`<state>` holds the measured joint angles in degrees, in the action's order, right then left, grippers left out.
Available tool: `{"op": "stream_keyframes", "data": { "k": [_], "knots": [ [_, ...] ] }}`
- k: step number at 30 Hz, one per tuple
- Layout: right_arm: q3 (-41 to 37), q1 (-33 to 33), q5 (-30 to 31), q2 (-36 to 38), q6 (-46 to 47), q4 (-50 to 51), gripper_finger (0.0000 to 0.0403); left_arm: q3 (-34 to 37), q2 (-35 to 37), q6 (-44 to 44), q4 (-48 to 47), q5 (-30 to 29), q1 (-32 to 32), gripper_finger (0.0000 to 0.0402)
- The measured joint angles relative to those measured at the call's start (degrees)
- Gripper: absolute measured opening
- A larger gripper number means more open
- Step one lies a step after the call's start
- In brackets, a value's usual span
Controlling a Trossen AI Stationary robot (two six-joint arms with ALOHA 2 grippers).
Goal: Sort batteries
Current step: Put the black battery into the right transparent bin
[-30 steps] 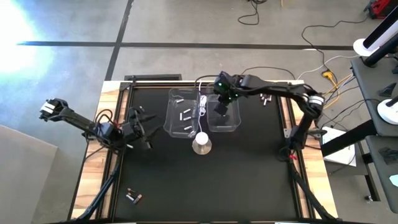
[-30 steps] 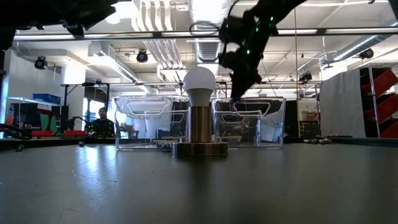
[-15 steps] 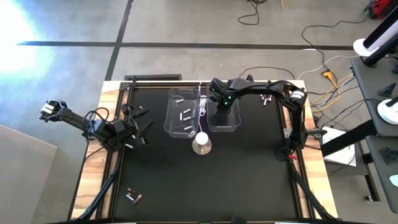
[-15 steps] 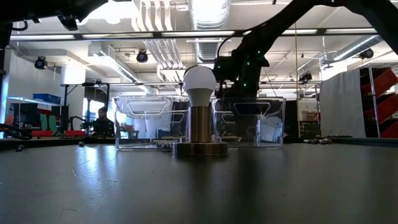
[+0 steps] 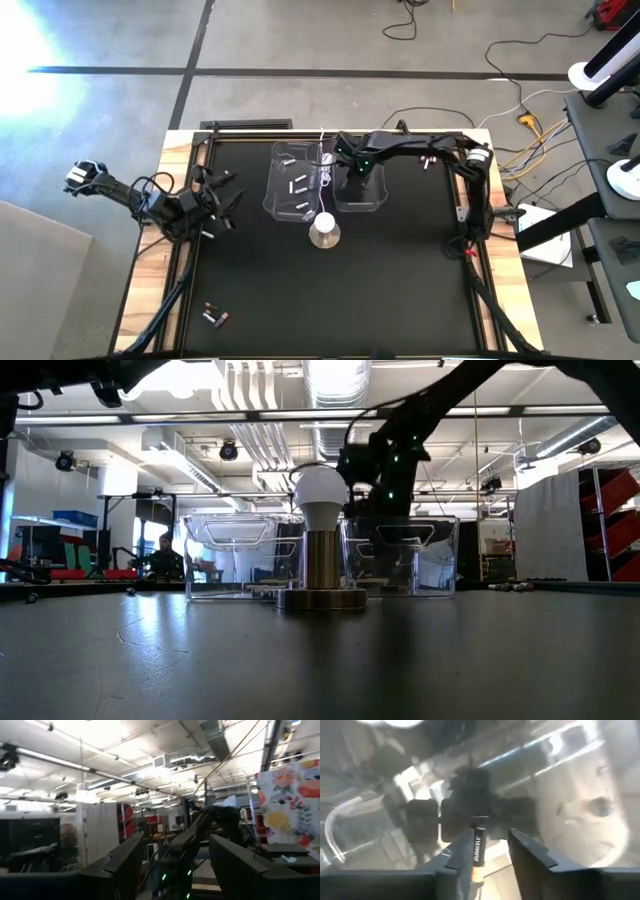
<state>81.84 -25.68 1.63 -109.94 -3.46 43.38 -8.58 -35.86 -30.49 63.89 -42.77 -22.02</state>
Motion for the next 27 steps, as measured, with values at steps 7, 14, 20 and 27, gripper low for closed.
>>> {"op": "stream_keyframes", "data": {
  "k": [7, 14, 20, 27],
  "knots": [
    [0.0, 7.4, 7.6, 12.4, 2.7, -0.5, 0.0190, -4.0, 0.0, 5.8, -11.1, -24.0, 0.8, 0.0205],
    [-0.1, 19.3, 12.1, 24.2, 15.3, -1.0, 0.0219, -19.4, -0.7, 42.8, -59.2, -39.5, 1.5, 0.0205],
    [-2.4, 28.6, 14.7, 27.7, 17.1, -0.8, 0.0232, -31.0, -5.5, 69.0, -90.9, -23.6, 8.6, 0.0205],
    [-9.2, 39.2, 19.8, 27.7, 26.3, -0.2, 0.0246, -35.0, -12.0, 76.5, -102.5, 0.8, 27.3, 0.0205]
  ]
}}
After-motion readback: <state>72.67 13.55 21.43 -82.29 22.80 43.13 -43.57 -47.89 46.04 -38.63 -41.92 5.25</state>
